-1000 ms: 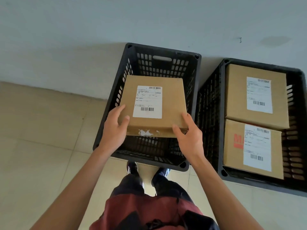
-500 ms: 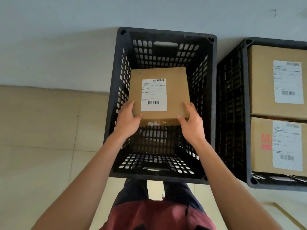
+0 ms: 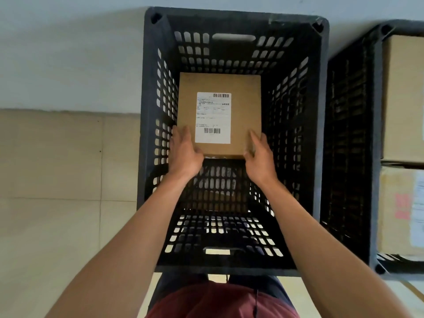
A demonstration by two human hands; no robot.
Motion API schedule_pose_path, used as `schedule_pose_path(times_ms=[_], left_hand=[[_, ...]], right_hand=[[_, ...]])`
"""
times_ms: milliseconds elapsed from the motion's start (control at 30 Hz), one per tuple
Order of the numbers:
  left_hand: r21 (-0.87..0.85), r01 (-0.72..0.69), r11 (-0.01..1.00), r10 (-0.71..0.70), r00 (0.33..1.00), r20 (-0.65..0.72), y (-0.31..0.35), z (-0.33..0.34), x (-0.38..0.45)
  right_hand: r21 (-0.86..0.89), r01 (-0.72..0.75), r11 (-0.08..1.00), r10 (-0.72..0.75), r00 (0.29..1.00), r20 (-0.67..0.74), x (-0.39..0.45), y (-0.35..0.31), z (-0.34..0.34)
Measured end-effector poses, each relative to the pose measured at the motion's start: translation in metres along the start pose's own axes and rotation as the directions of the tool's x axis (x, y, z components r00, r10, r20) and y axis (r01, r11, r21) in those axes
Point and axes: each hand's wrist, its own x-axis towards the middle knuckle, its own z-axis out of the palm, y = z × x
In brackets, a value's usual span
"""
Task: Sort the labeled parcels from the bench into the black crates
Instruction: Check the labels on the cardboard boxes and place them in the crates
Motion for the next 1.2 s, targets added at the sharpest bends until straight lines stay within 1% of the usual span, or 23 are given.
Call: schedule_pose_path(times_ms=[67, 133, 233, 300, 333, 400, 467, 533, 600, 800, 900, 1000, 1100, 1200], left_hand=[[0.026, -0.008, 1.0, 0.008, 1.0, 0.014, -0.003, 0.004, 0.002], [0.059, -0.051, 0.997, 0.052, 0.999, -0.011, -0.007, 0.007, 0.002], [0.204, -0.157, 0.966, 0.168, 0.985, -0.039, -0.013, 0.008, -0.005], [0.256, -0.186, 0.948, 0.203, 0.978, -0.041, -0.014, 0.007, -0.011], [0.264, -0.18, 0.948, 0.194, 0.981, -0.029, -0.013, 0.006, -0.013], [0.297, -0.16, 0.941, 0.167, 0.986, 0.003, -0.013, 0.007, -0.015], [0.341, -0.162, 0.926, 0.164, 0.986, 0.024, -0.013, 0.006, -0.015], [0.364, -0.166, 0.917, 0.161, 0.986, 0.043, -0.011, 0.006, -0.014], [0.395, -0.166, 0.904, 0.152, 0.986, 0.069, -0.01, 0.006, -0.013], [0.485, -0.183, 0.855, 0.131, 0.982, 0.139, -0.011, 0.007, -0.01], [0.468, -0.182, 0.865, 0.114, 0.979, 0.17, -0.01, 0.005, -0.009], [0.451, -0.165, 0.877, 0.103, 0.982, 0.159, -0.003, -0.001, -0.009], [0.385, -0.139, 0.912, 0.079, 0.983, 0.166, 0.006, -0.015, -0.008], [0.284, -0.152, 0.947, 0.105, 0.979, 0.172, 0.012, -0.03, -0.015]], right_hand=[[-0.033, 0.005, 0.999, -0.004, 1.0, 0.02, 0.004, 0.003, 0.004], [-0.06, 0.025, 0.998, -0.021, 0.997, 0.069, 0.008, 0.006, 0.005], [-0.12, 0.035, 0.992, -0.014, 0.985, 0.173, 0.017, 0.01, 0.0], [-0.192, 0.077, 0.978, -0.043, 0.984, 0.173, 0.019, 0.012, -0.002], [-0.25, 0.125, 0.96, -0.088, 0.985, 0.151, 0.018, 0.012, -0.002], [-0.388, 0.247, 0.888, -0.214, 0.969, 0.128, 0.015, 0.012, 0.001], [-0.489, 0.341, 0.803, -0.286, 0.94, 0.185, 0.009, 0.011, 0.009], [-0.567, 0.375, 0.734, -0.266, 0.926, 0.269, 0.007, 0.011, 0.017], [-0.61, 0.374, 0.699, -0.225, 0.924, 0.308, 0.007, 0.01, 0.021], [-0.624, 0.369, 0.688, -0.167, 0.918, 0.359, 0.017, 0.006, 0.015], [-0.625, 0.368, 0.689, -0.147, 0.914, 0.377, 0.018, 0.006, 0.013], [-0.612, 0.364, 0.702, -0.129, 0.91, 0.394, 0.017, 0.001, 0.01], [-0.544, 0.358, 0.759, -0.161, 0.913, 0.375, 0.013, -0.009, 0.001], [-0.403, 0.294, 0.867, -0.201, 0.945, 0.257, -0.004, -0.023, -0.013]])
